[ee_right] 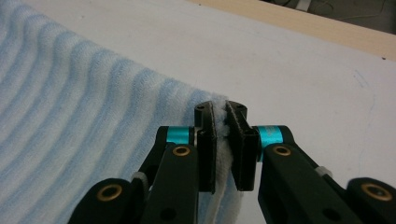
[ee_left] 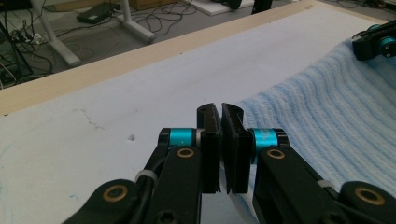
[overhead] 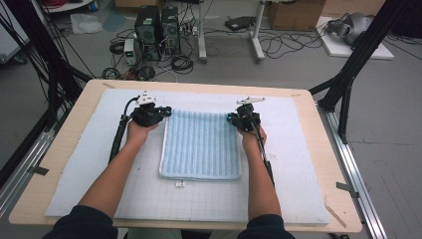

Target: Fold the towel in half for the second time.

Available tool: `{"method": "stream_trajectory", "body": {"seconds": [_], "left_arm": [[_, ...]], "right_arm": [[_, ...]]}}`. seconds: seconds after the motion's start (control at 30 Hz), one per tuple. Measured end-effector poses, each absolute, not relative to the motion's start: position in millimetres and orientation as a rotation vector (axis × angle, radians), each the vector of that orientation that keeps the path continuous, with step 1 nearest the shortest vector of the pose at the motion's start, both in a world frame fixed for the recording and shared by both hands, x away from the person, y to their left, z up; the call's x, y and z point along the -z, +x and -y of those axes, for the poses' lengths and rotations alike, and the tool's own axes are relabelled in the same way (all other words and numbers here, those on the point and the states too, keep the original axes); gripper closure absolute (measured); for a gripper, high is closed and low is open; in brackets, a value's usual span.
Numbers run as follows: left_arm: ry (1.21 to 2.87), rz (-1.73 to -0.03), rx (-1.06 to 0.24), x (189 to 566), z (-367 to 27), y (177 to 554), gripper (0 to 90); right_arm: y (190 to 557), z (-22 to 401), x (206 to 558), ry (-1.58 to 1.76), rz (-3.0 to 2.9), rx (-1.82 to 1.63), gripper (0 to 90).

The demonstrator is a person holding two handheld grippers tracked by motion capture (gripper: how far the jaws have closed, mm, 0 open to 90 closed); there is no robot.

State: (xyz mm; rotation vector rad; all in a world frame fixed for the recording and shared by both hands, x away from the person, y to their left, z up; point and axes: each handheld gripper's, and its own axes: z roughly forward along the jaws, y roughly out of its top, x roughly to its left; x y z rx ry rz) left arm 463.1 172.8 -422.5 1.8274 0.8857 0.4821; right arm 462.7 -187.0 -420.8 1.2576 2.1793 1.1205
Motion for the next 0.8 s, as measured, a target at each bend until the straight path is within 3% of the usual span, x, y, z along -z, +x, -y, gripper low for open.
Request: {"method": "stream_trajectory", "body": {"seconds": [0.1, 0.8], "left_arm": [[1.814, -0.916, -0.422, 423, -174, 462, 85.4], [1.707, -0.806, -0.37, 406, -192, 410, 84.9]], "right_arm": [[460, 187, 419, 1.256, -2.183, -1.141, 82.8], [410, 198, 396, 1.143, -2.201, -1.313, 81.7]]}}
